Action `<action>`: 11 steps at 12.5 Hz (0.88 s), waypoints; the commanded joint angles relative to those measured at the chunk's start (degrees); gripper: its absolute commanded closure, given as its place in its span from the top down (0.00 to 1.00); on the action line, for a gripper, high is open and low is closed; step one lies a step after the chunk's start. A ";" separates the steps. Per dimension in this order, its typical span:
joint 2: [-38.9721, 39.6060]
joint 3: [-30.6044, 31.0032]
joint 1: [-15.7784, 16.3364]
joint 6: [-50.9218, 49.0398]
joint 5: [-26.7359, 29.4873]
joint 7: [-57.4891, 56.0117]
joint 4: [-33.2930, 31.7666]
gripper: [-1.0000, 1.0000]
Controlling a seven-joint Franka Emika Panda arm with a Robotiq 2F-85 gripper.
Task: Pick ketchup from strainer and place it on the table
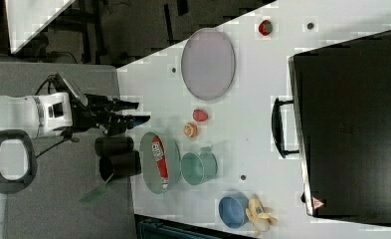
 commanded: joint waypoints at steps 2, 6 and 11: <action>-16.07 4.09 -5.75 -10.02 1.13 4.29 -6.32 0.90; -14.79 9.08 -3.94 -8.98 1.19 4.29 -6.31 1.00; -11.31 20.50 -1.97 -0.26 1.18 4.39 -6.34 1.00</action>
